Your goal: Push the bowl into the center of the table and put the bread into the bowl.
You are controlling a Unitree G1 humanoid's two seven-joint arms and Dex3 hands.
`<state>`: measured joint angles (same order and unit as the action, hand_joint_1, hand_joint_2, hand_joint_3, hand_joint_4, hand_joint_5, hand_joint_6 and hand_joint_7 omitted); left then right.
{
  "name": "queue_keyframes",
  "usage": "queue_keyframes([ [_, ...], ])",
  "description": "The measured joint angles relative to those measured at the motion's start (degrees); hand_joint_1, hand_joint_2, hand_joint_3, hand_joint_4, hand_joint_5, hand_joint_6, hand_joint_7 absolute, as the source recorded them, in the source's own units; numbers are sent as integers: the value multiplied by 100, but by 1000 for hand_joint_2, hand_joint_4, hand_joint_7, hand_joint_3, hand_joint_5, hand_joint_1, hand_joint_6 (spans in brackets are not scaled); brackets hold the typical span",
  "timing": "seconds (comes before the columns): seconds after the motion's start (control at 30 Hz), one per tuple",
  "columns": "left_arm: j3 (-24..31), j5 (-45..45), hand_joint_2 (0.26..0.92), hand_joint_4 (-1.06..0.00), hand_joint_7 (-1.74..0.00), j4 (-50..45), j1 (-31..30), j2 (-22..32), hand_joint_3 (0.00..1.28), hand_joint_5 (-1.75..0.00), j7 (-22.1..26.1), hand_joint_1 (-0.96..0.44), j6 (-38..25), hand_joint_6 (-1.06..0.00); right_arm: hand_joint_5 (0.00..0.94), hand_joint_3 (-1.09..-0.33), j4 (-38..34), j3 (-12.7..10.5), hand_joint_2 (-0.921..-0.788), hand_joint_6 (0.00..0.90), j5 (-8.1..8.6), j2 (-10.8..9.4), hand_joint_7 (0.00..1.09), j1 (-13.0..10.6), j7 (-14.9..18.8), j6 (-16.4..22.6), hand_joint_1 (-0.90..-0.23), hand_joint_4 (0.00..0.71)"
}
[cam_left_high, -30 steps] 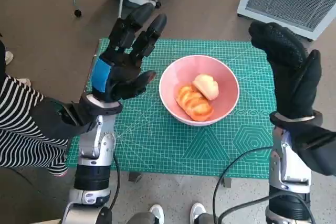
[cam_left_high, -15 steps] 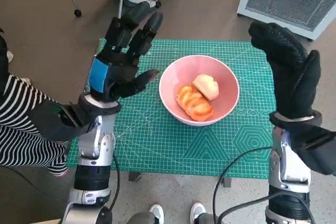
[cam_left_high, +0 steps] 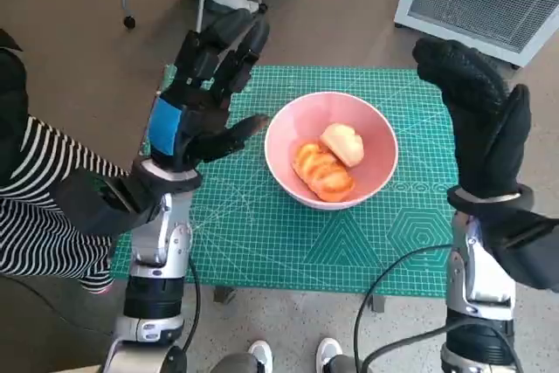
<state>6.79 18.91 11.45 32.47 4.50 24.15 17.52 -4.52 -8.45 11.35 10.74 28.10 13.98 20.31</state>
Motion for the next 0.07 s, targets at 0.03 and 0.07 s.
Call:
queue_keyframes([
  [0.03, 0, 0, 920, -250, -736, -2, -6, 0, 157, -38, 0, -212, -4, 1, 1, -740, -6, 1, -921, 35, 1, -2, 589, 0, 2, 1, -785, 191],
  [0.07, 0, 0, 920, -251, -736, -2, -12, 0, 157, -38, 0, -212, -7, 1, 1, -740, -10, 1, -921, 35, 2, -3, 589, 0, 4, 3, -785, 191],
])
